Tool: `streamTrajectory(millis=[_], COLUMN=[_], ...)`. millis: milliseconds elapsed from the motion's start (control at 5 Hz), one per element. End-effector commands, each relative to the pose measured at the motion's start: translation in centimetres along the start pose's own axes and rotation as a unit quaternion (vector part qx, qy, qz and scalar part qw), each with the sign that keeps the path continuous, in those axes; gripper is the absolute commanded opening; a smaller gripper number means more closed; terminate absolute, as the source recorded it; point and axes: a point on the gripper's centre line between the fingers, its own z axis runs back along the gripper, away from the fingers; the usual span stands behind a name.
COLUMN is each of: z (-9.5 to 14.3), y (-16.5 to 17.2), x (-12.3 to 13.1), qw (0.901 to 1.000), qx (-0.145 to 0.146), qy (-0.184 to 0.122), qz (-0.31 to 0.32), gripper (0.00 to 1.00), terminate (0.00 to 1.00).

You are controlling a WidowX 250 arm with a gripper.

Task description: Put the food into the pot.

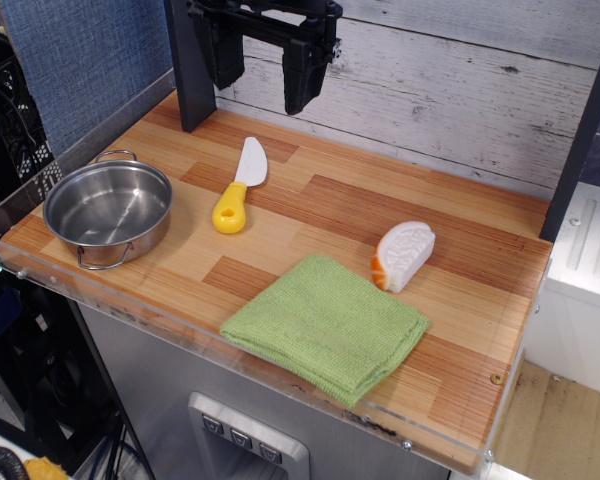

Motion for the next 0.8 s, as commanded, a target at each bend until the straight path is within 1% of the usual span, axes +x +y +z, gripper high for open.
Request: streamTrajectory(millis=[0,200,400,600], z=[0.0,-0.9,-2.3,-4.2], y=[0.0,-2.5,-6.3,-9.6], x=[0.0,0.0,0.3,0.7], qw=[1.0000,1.0000,0.9996,0.9991], qx=[0.000,-0.005,-0.013,-0.007], qy=[0.000,-0.004,-0.003,0.000], qz=[0.000,0.000,-0.026,-0.042], gripper=[1.00,1.00,1.00,1.00], terminate=[0.00,0.00,0.00,0.00])
